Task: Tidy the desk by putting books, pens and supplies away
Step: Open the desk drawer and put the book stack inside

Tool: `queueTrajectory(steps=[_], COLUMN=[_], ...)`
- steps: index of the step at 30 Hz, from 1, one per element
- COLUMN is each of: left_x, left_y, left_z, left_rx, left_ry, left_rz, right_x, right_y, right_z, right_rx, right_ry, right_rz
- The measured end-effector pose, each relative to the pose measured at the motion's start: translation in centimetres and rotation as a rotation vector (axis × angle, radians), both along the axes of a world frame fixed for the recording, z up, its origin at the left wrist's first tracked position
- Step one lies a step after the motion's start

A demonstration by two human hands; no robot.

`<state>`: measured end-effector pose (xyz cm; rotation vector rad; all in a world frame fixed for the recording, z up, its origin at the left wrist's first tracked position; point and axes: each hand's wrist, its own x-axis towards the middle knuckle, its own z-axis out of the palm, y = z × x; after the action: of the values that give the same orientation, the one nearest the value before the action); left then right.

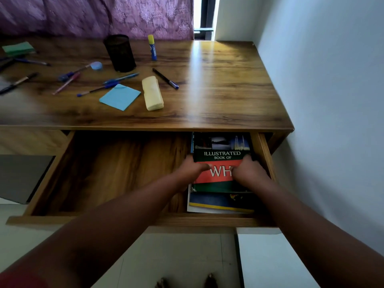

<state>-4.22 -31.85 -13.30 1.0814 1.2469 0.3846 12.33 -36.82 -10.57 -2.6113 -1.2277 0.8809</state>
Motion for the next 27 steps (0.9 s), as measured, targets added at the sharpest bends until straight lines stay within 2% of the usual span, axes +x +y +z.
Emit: queueTrajectory(steps=[6,10,14,16,20,23,25,27], left_x=[-1.2,-1.3,-2.6,-3.9,-8.3,-11.7,-13.2,-13.7], left_y=[-0.9,-1.7,-2.5,-3.9,-8.1,-10.1,-10.1,-9.5], left_z=[0.8,1.5,1.2,1.5,2.9,3.1,2.7,2.1], left_rx=[-0.018,0.039,0.239,0.343,0.662,1.014,1.102,1.151], left_ry=[0.004,0.066,0.28,0.363,0.666,0.772,0.87,0.881], left_rz=[-0.161,-0.251,-0.502,-0.629,-0.938,-0.862,-0.861,-0.864], right_x=[-0.8,-1.6,-1.1,-1.1,-3.5,-5.7,-6.2,-6.2], right_y=[-2.1,-3.7,-5.2,-6.6,-10.1,-11.8,-12.1,-11.9], right_z=[0.7,0.1,-0.1,0.2,1.2,0.3,-0.3,-0.4], right_rx=[-0.093,-0.163,-0.112,0.003,0.232,0.287,0.291,0.315], right_ry=[-0.215,-0.544,-0.445,-0.295,-0.062,-0.166,-0.256,-0.288], right_rz=[0.186,0.514,0.557,0.514,0.466,0.529,0.581,0.577])
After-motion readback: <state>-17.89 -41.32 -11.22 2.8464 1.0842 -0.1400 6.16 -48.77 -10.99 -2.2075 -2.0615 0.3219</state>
